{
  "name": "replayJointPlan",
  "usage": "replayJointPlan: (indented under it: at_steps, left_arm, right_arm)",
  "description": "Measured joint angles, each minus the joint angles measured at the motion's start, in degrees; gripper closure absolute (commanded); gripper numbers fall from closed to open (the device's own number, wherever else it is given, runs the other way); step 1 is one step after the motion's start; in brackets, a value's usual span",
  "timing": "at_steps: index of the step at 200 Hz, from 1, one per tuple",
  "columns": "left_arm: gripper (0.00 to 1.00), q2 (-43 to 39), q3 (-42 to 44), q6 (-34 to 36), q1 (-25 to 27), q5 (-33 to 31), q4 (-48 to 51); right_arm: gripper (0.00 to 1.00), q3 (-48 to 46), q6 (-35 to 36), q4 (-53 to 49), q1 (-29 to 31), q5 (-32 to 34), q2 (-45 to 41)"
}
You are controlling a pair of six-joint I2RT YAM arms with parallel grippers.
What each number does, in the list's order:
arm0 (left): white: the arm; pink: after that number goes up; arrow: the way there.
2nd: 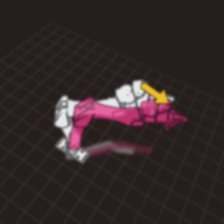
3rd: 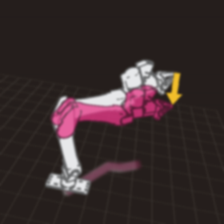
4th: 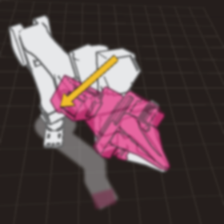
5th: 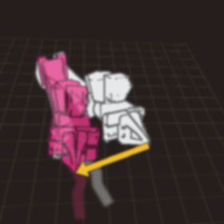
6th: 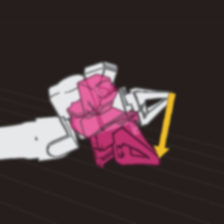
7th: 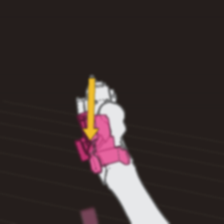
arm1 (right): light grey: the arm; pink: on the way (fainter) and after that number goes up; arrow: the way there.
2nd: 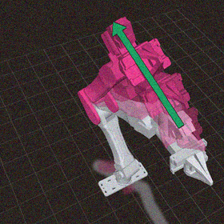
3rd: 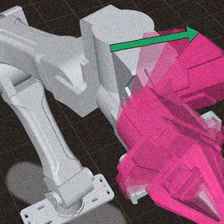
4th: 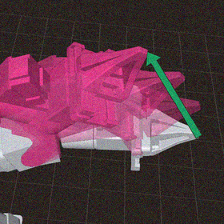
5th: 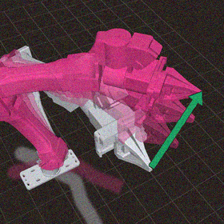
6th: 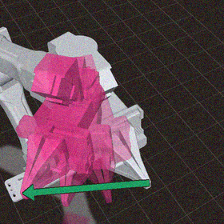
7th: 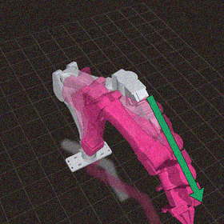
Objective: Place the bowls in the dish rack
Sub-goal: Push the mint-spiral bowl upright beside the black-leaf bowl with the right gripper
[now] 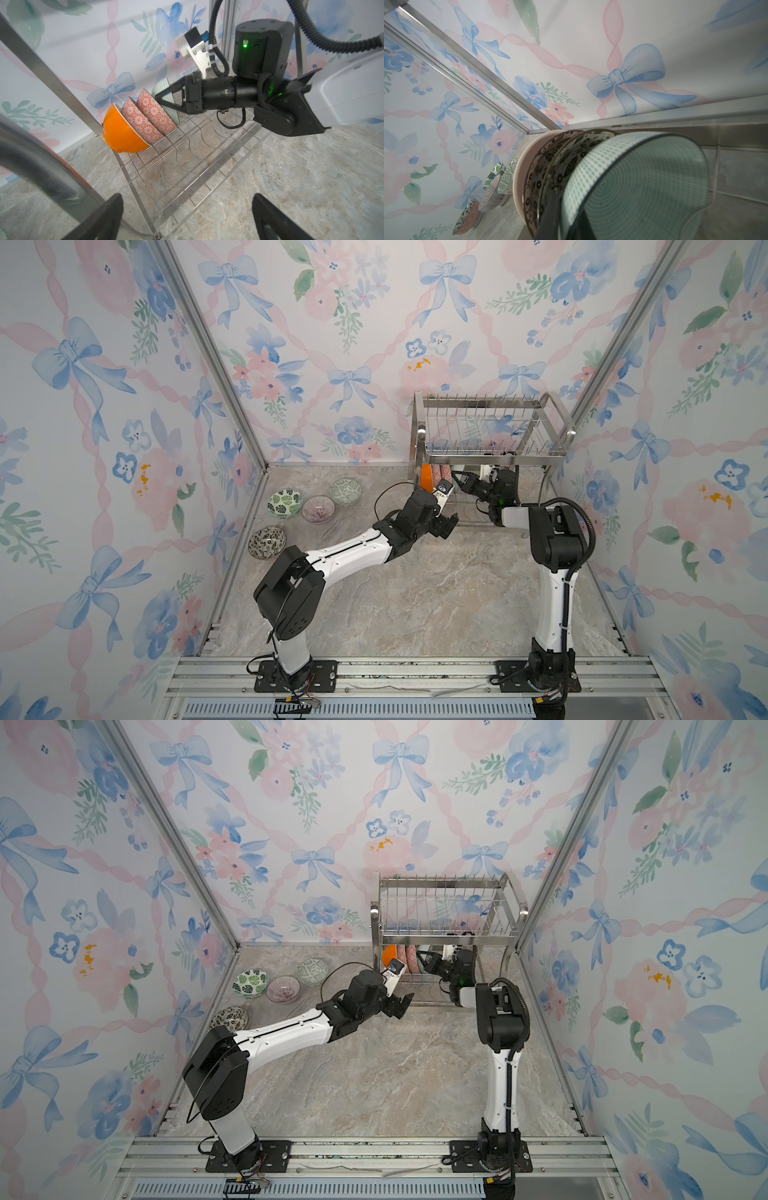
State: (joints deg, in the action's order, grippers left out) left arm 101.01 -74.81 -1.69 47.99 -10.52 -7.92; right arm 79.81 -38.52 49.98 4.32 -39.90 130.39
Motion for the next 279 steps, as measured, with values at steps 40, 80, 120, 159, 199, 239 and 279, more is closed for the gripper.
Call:
replayJointPlan:
  at_steps: [40,80,120,159,199,239,279]
  left_arm:
    - [0.02,0.0,0.0,0.0,0.0,0.0,0.4]
    - [0.02,0.0,0.0,0.0,0.0,0.0,0.4]
    - [0.02,0.0,0.0,0.0,0.0,0.0,0.4]
    - [0.02,0.0,0.0,0.0,0.0,0.0,0.8]
    - [0.02,0.0,0.0,0.0,0.0,0.0,0.9]
    - [0.02,0.0,0.0,0.0,0.0,0.0,1.0]
    - [0.02,0.0,0.0,0.0,0.0,0.0,1.8]
  right_arm:
    - [0.85,0.0,3.0,-1.9,0.0,0.0,-0.5]
    - [0.82,0.0,3.7,-2.9,0.0,0.0,-0.6]
    - [0.78,-0.4,3.7,-2.9,0.0,0.0,-0.6]
    - [0.77,-0.8,3.7,-2.9,0.0,0.0,-0.7]
    - [0.74,-1.6,3.5,-2.6,0.0,0.3,-1.1]
    - [0.7,-3.9,2.8,-1.2,0.0,1.4,-2.3]
    - [0.68,-5.2,1.3,0.6,0.0,2.0,-2.7]
